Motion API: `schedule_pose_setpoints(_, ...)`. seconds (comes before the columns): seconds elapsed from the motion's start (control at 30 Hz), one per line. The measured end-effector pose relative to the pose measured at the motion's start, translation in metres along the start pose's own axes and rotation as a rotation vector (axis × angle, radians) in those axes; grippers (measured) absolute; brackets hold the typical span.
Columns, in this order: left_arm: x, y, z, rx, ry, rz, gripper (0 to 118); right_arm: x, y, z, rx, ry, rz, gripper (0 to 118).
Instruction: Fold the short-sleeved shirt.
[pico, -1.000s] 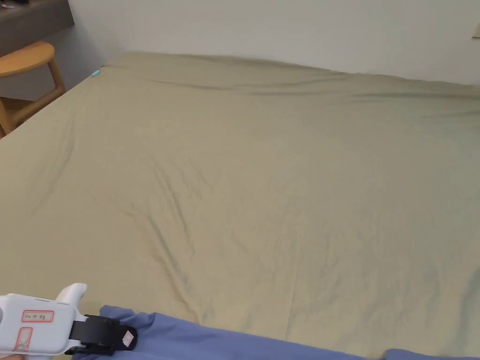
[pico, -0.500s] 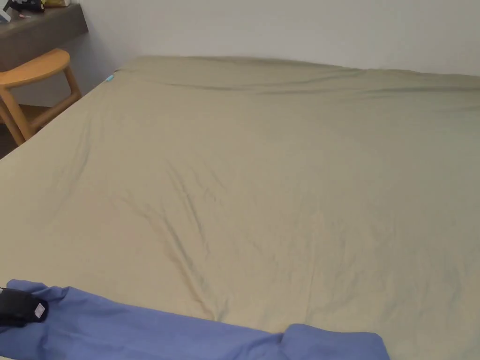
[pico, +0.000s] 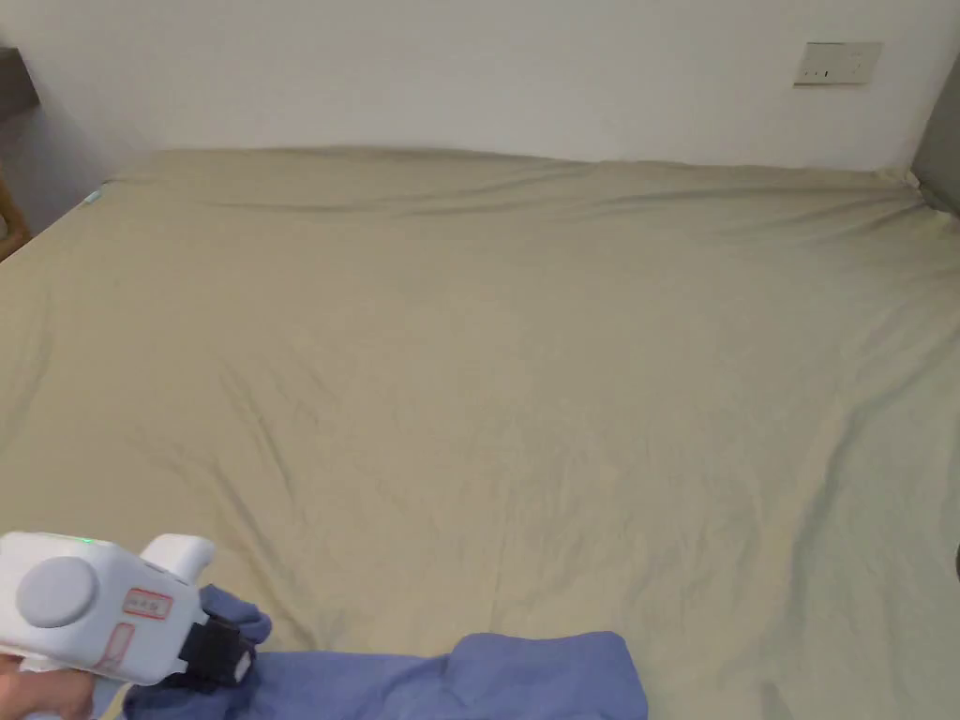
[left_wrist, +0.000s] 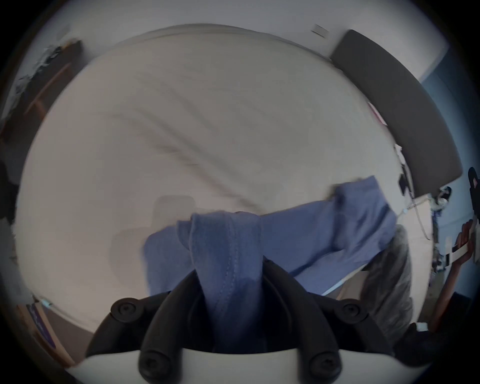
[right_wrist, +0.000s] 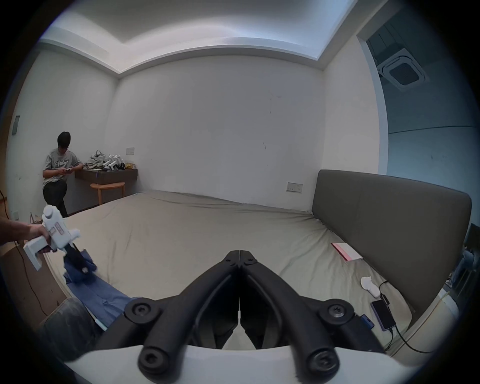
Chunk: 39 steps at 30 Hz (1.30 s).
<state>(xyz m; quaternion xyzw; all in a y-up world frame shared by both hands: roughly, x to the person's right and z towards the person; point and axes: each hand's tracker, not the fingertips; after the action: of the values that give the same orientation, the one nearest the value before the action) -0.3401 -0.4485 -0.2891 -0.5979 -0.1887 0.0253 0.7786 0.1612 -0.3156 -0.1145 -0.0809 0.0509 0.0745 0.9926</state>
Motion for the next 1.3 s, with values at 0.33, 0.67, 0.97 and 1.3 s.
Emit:
schedule_pose_setpoints(0.33,0.074,0.019,-0.06,-0.084,0.029,-0.151,19,0.014,-0.007,0.015,-0.021,0.02,-0.007,1)
schedule_pose_setpoints(0.67,0.08,0.011,-0.065,-0.031,-0.094,-0.043,107,0.018,-0.017,0.011,-0.071,0.037,-0.043,1)
schedule_pose_setpoints(0.97,0.033,-0.011,0.034,0.546,0.093,0.358,101,0.022,-0.016,0.009,-0.064,0.042,-0.056,1)
schedule_pose_setpoints(1.3,0.098,-0.032,-0.07,0.379,0.219,0.121,6,0.023,-0.021,0.008,-0.079,0.063,-0.087,1)
